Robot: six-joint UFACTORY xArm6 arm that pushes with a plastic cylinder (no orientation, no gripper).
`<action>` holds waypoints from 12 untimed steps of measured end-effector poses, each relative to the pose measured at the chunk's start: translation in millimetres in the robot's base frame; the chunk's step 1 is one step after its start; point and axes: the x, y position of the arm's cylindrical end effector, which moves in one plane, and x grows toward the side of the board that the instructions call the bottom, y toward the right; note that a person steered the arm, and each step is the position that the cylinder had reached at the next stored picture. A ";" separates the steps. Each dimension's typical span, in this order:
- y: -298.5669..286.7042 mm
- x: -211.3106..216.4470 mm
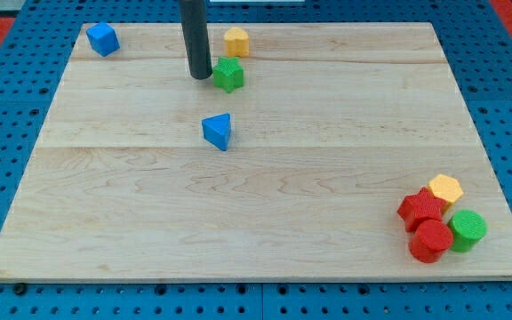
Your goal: Push the green star into the yellow hexagon
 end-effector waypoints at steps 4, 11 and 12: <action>-53.1 -24.2; 26.5 -14.4; 27.1 -5.5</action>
